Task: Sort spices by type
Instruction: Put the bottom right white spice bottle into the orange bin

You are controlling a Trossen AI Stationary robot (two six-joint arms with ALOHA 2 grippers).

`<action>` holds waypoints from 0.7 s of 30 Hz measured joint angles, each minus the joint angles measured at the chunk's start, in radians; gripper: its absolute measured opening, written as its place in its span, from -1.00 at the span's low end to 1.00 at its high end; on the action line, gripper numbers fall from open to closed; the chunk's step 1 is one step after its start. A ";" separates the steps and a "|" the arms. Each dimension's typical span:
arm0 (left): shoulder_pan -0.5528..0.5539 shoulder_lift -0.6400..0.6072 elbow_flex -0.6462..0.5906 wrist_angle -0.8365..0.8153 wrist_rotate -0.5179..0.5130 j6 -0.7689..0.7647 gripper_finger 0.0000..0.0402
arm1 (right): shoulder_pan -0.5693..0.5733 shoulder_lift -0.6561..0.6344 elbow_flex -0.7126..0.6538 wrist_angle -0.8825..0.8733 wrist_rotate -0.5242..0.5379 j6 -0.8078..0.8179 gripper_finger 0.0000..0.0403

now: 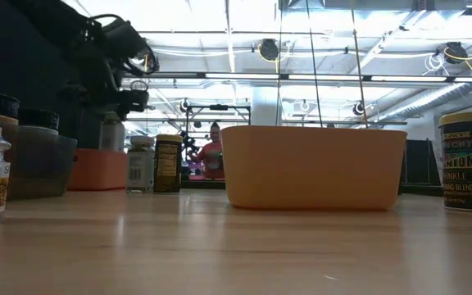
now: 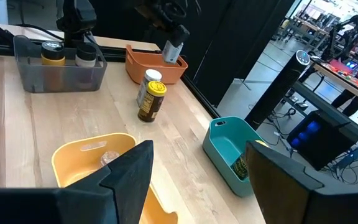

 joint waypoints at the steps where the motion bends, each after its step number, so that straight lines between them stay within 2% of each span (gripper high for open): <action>1: 0.000 0.016 -0.003 0.021 -0.003 0.000 0.06 | 0.000 0.000 0.000 0.000 0.000 0.000 0.18; 8: 0.009 0.095 -0.018 0.060 -0.038 -0.022 0.06 | 0.000 0.000 0.000 0.000 -0.003 0.001 0.18; 21: 0.044 0.189 -0.018 0.074 -0.022 -0.026 0.06 | 0.000 0.000 0.000 0.000 -0.005 0.004 0.18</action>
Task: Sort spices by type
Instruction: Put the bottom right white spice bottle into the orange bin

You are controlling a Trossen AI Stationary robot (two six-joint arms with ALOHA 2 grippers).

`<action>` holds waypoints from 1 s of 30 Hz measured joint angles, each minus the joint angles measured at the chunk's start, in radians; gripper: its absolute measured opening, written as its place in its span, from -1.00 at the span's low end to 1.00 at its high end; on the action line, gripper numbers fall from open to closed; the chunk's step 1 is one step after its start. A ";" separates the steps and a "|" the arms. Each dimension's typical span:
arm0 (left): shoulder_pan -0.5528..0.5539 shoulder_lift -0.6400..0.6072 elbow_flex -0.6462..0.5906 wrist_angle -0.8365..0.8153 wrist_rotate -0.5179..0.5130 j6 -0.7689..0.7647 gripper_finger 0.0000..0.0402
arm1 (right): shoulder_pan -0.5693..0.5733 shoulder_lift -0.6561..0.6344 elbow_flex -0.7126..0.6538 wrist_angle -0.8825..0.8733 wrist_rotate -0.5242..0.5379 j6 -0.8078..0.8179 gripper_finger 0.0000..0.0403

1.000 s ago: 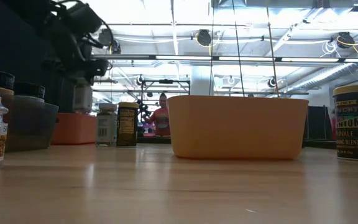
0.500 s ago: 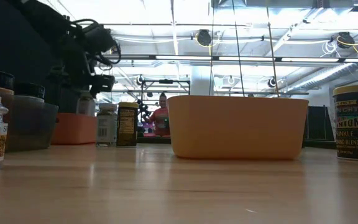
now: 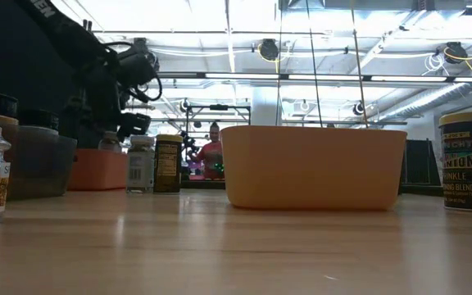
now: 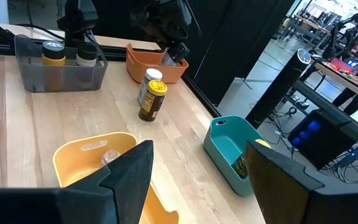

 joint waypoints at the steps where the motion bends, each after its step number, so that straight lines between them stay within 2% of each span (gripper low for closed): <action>1: 0.000 0.000 0.000 0.000 0.004 0.000 0.06 | 0.000 0.000 0.000 0.000 0.000 0.000 0.18; 12: 0.014 0.000 0.000 0.003 0.046 0.000 0.08 | 0.000 0.000 0.000 0.000 0.000 0.000 0.18; 18: 0.014 0.000 0.000 0.002 0.046 0.000 0.16 | 0.000 0.000 0.000 0.000 0.000 0.000 0.18; 30: 0.015 0.000 0.000 0.001 0.046 -0.025 0.19 | 0.000 0.000 0.000 0.000 -0.007 0.001 0.18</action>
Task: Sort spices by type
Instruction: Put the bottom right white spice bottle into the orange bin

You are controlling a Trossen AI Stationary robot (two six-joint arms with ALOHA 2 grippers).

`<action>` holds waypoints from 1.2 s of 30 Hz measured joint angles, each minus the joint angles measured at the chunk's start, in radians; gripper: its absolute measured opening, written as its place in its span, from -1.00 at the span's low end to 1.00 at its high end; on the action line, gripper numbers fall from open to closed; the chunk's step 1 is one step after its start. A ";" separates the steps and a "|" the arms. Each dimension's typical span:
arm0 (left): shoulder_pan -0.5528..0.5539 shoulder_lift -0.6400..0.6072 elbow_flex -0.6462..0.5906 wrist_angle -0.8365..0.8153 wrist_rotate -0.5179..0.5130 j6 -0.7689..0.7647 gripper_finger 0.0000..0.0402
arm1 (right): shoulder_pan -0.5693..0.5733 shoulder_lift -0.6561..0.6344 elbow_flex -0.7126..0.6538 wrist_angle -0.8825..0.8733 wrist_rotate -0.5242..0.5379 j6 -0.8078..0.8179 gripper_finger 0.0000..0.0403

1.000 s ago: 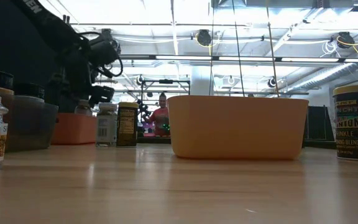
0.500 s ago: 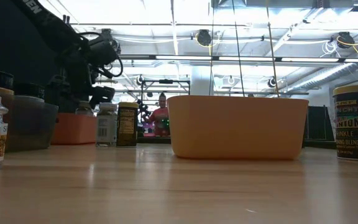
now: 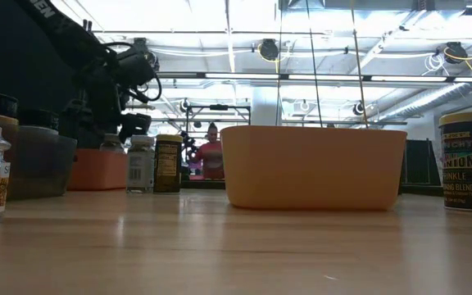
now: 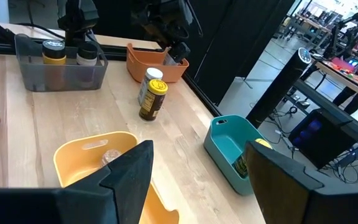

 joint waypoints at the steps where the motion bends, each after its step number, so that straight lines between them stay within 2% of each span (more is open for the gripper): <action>1: 0.000 0.000 0.000 -0.001 0.000 -0.001 0.19 | 0.000 0.000 0.000 0.000 -0.006 0.000 0.18; 12: 0.000 0.000 0.000 -0.012 0.012 0.000 0.20 | 0.000 0.000 0.000 0.000 -0.016 0.004 0.18; 20: 0.000 -0.001 0.000 -0.014 -0.002 0.003 0.37 | 0.000 0.000 0.000 0.003 -0.016 0.004 0.18; 33: -0.003 -0.101 0.000 0.009 -0.030 0.182 0.41 | 0.000 0.000 0.000 0.015 -0.016 0.004 0.18; 36: -0.019 -0.150 0.000 0.012 0.015 0.228 0.41 | 0.000 0.000 0.000 0.015 -0.016 0.006 0.18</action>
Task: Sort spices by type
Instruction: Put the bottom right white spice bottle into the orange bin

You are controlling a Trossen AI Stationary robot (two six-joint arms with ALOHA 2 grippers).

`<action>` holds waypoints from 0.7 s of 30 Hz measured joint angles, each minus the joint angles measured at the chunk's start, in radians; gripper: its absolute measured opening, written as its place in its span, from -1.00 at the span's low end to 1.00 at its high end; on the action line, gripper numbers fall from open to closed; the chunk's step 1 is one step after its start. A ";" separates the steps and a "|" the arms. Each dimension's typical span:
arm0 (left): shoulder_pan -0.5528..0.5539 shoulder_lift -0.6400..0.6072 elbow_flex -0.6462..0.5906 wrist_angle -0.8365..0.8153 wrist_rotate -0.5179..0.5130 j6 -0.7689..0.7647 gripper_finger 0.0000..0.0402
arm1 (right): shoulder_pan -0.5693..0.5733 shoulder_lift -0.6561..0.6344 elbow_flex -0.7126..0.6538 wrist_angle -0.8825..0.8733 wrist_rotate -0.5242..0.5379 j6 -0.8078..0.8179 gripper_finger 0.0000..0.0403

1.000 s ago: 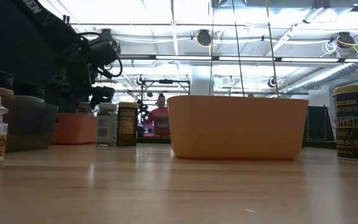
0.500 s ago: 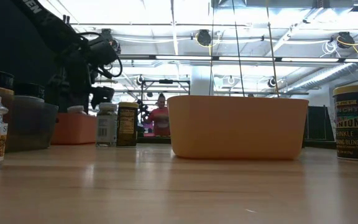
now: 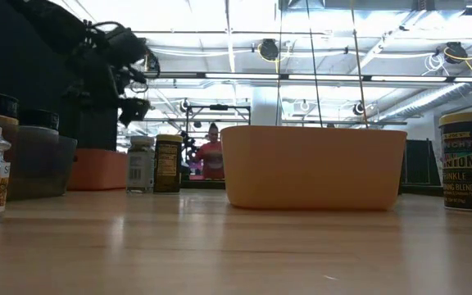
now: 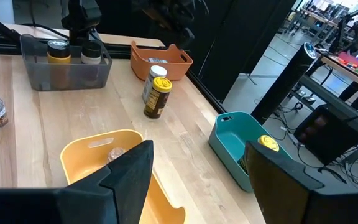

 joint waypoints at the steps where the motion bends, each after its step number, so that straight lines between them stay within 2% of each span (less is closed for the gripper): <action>1: -0.010 -0.018 0.000 -0.003 0.028 0.011 0.41 | 0.000 0.000 0.000 0.000 0.000 0.004 0.18; 6: -0.066 -0.109 0.006 -0.098 0.160 -0.010 0.41 | 0.000 0.000 0.000 0.000 0.000 0.016 0.18; 12: -0.129 -0.142 0.114 -0.515 0.280 -0.177 0.41 | -0.008 0.000 0.000 0.000 0.000 0.016 0.18; 14: -0.138 -0.142 0.149 -0.605 0.322 -0.196 0.41 | -0.021 0.000 0.000 0.000 0.000 0.016 0.18; 18: -0.128 -0.140 0.192 -0.678 0.421 -0.203 0.41 | -0.073 0.000 0.000 0.000 -0.004 0.006 0.18; 21: -0.115 -0.118 0.218 -0.713 0.469 -0.244 0.41 | -0.118 0.000 0.000 0.002 -0.045 -0.020 0.18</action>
